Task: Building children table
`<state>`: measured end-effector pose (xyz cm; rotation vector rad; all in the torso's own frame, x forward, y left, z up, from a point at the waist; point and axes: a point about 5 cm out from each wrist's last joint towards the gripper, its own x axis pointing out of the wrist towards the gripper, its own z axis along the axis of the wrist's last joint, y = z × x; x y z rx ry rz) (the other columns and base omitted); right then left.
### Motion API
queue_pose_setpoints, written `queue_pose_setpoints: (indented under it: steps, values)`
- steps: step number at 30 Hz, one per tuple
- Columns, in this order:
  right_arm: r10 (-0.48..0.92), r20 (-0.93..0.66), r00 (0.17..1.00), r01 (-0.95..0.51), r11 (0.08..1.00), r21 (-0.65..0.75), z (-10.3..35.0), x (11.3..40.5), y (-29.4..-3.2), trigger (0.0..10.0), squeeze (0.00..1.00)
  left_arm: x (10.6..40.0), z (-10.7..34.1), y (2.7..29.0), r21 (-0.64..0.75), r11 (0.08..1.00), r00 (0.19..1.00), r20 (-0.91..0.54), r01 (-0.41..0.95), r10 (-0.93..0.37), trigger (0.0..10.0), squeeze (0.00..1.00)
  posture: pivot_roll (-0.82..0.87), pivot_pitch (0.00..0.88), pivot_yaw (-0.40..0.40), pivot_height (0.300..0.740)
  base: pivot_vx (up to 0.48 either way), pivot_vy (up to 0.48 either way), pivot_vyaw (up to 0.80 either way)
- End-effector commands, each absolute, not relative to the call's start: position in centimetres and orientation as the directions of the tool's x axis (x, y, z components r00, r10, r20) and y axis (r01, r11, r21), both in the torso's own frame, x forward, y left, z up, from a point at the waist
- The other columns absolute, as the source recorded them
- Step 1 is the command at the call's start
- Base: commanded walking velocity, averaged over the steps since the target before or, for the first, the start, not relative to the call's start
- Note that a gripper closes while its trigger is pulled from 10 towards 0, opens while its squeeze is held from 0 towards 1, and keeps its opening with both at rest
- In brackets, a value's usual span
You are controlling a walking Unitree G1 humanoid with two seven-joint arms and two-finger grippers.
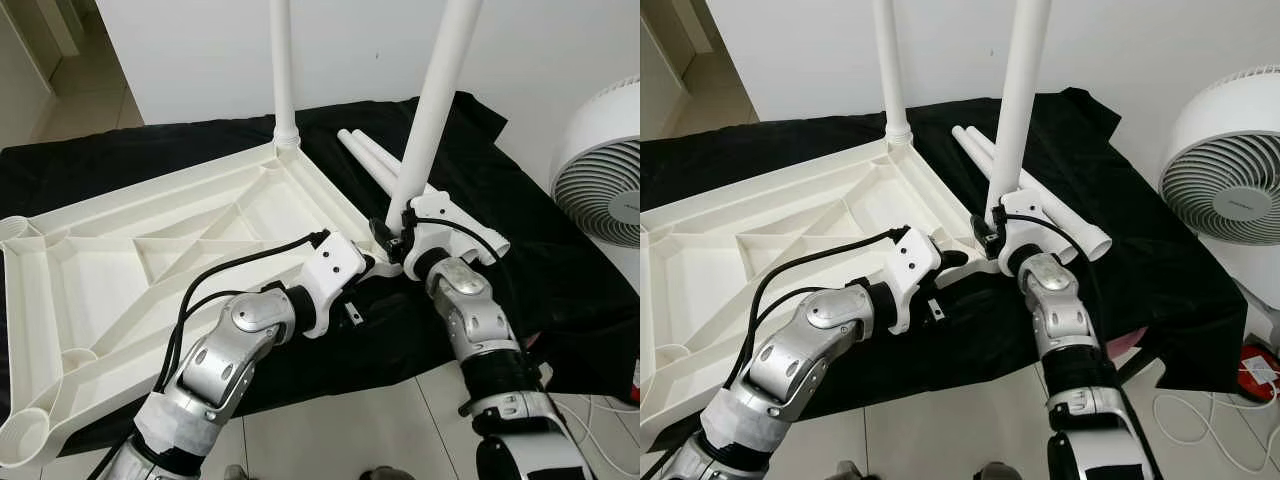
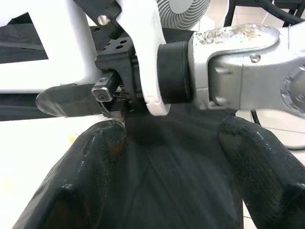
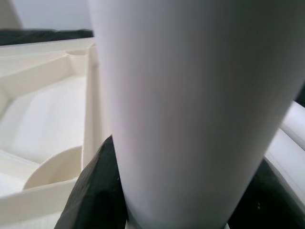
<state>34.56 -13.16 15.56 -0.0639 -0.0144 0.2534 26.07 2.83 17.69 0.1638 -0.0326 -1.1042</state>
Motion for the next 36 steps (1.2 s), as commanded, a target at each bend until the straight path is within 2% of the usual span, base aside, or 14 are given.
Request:
queue_pose_setpoints:
  steps: [1, 3, 11, 12, 13, 19, 25, 26, 28, 29, 33, 34, 35, 36]
  values:
    - [0.192, 0.019, 0.981, -0.190, 0.980, -0.052, 15.8, 34.3, -12.9, 10.0, 0.00, 26.2, 17.3, 2.8, 0.137, 0.437, 0.449, -0.067, 0.889, -0.891, 10.0, 0.00, -0.14, 0.024, 0.038, 0.740, 0.000, 0.000, 0.00]
    - [0.050, 0.035, 0.998, -0.050, 0.999, 0.001, 15.8, 33.6, -12.1, 10.0, 0.00, 26.2, 17.3, 2.9, 0.140, 0.441, 0.453, -0.068, 0.887, -0.889, 10.0, 0.00, -0.14, 0.021, 0.032, 0.740, 0.000, 0.000, 0.00]
    - [0.033, 0.056, 0.998, -0.034, 0.999, 0.029, 16.3, 33.2, -11.6, 10.0, 0.00, 26.3, 17.3, 3.1, 0.146, 0.451, 0.464, -0.070, 0.881, -0.883, 10.0, 0.00, -0.14, 0.016, 0.031, 0.740, 0.000, 0.000, 0.00]
    - [0.033, 0.056, 0.998, -0.035, 0.999, 0.029, 16.5, 33.1, -11.7, 10.0, 0.30, 26.4, 17.3, 3.2, 0.151, 0.450, 0.464, -0.072, 0.880, -0.883, 10.0, 0.00, -0.14, 0.016, 0.031, 0.740, 0.000, 0.000, 0.00]
    - [0.034, 0.059, 0.998, -0.036, 0.999, 0.033, 16.6, 33.0, -11.7, 10.0, 1.00, 26.4, 17.2, 3.3, 0.154, 0.451, 0.466, -0.074, 0.879, -0.882, 10.0, 0.00, -0.14, 0.016, 0.031, 0.740, 0.000, 0.000, 0.00]
    - [0.040, 0.084, 0.996, -0.044, 0.998, 0.040, 16.9, 32.6, -11.9, 10.0, 1.00, 26.6, 17.3, 3.5, 0.157, 0.459, 0.474, -0.074, 0.875, -0.878, 10.0, 0.00, -0.13, 0.013, 0.027, 0.740, 0.000, 0.000, 0.00]
    - [0.038, 0.122, 0.992, -0.042, 0.999, 0.029, 16.6, 30.5, -12.7, 10.0, 1.00, 26.5, 17.2, 3.7, 0.157, 0.463, 0.479, -0.077, 0.872, -0.875, 10.0, 0.00, -0.13, 0.024, 0.029, 0.740, 0.000, 0.000, 0.00]
    - [0.042, 0.118, 0.992, -0.044, 0.999, 0.016, 16.3, 29.8, -12.9, 10.0, 0.74, 26.4, 17.2, 3.7, 0.156, 0.464, 0.479, -0.080, 0.872, -0.874, 10.0, 0.00, -0.14, 0.028, 0.030, 0.740, 0.000, 0.000, 0.00]
    - [0.046, 0.113, 0.993, -0.047, 0.999, 0.007, 16.1, 29.5, -13.0, 10.0, 0.74, 26.4, 17.1, 3.8, 0.156, 0.464, 0.480, -0.081, 0.872, -0.874, 10.0, 0.00, -0.14, 0.028, 0.030, 0.740, 0.000, 0.000, 0.00]
    - [0.065, 0.107, 0.992, -0.066, 0.998, 0.006, 15.8, 28.9, -13.1, 10.0, 0.00, 26.4, 17.1, 3.9, 0.155, 0.465, 0.480, -0.082, 0.872, -0.873, 10.0, 0.00, -0.14, 0.033, 0.031, 0.740, 0.000, 0.000, 0.00]
    - [0.111, 0.095, 0.989, -0.114, 0.993, 0.022, 15.4, 27.6, -13.2, 10.0, 0.00, 26.4, 17.0, 4.0, 0.156, 0.466, 0.482, -0.085, 0.871, -0.872, 10.0, 0.00, -0.14, 0.039, 0.031, 0.740, 0.000, 0.000, 0.00]
    - [0.133, 0.080, 0.988, -0.137, 0.990, 0.037, 15.0, 27.0, -13.3, 5.1, 0.00, 26.5, 17.0, 4.2, 0.157, 0.470, 0.486, -0.086, 0.868, -0.869, 10.0, 0.00, -0.15, 0.044, 0.032, 0.740, 0.000, 0.000, 0.00]
    - [0.133, 0.080, 0.988, -0.137, 0.990, 0.037, 15.0, 27.0, -13.3, 5.1, 0.00, 26.5, 17.0, 4.2, 0.157, 0.470, 0.486, -0.086, 0.868, -0.869, 10.0, 0.00, -0.15, 0.044, 0.032, 0.740, 0.000, 0.000, 0.00]
    - [0.145, 0.065, 0.987, -0.149, 0.988, 0.046, 14.7, 26.7, -13.4, 0.0, 0.00, 26.7, 17.1, 4.3, 0.161, 0.477, 0.494, -0.085, 0.864, -0.865, 10.0, 0.00, -0.15, 0.048, 0.034, 0.740, 0.000, 0.000, 0.00]
